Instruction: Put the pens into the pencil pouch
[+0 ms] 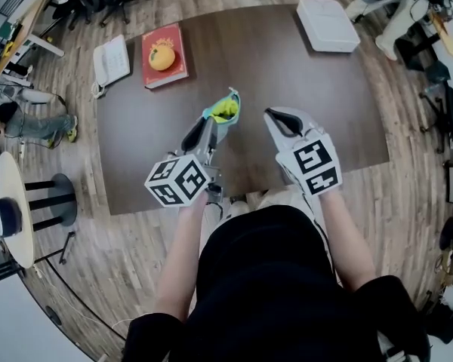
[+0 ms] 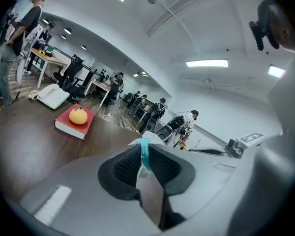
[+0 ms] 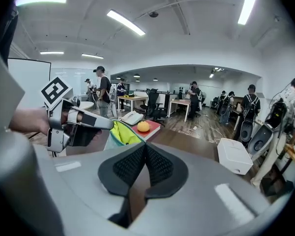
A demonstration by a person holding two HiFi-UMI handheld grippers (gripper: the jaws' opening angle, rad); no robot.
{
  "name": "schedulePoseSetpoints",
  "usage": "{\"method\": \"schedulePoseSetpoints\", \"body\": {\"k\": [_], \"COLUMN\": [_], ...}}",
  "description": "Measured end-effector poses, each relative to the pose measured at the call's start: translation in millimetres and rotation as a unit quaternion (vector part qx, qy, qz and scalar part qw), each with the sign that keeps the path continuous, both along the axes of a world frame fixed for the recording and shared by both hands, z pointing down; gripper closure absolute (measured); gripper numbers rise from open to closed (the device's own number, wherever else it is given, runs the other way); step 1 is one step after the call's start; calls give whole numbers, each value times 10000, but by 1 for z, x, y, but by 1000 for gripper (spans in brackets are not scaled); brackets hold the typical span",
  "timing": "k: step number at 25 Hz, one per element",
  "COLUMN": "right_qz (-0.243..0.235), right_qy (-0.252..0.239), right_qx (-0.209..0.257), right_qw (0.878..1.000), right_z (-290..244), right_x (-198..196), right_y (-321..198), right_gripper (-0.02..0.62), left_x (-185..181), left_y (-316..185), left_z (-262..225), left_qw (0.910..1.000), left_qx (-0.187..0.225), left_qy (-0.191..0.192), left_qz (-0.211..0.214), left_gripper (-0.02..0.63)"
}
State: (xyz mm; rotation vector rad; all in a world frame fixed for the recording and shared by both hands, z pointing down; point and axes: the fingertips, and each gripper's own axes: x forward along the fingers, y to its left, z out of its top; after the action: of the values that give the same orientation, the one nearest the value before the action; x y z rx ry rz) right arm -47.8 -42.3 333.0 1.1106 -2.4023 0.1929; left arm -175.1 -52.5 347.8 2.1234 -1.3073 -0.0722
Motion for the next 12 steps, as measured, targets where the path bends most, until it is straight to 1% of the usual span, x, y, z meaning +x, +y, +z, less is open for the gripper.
{"method": "schedulePoseSetpoints", "body": {"k": [5, 12], "right_qz": [146, 374], "right_qy": [-136, -359], "right_qx": [138, 286], "right_qw": [9997, 9982], "right_z": [-12, -30], "right_x": [-9, -12], "right_y": [11, 24], "right_gripper": [586, 586], "left_x": [-9, -19], "left_y": [8, 18], "left_z": [-15, -26], "left_qw": [9998, 9989], "left_qx": [159, 337], "left_qy": [-51, -270], "left_qz": [97, 178], "left_gripper": [561, 561]}}
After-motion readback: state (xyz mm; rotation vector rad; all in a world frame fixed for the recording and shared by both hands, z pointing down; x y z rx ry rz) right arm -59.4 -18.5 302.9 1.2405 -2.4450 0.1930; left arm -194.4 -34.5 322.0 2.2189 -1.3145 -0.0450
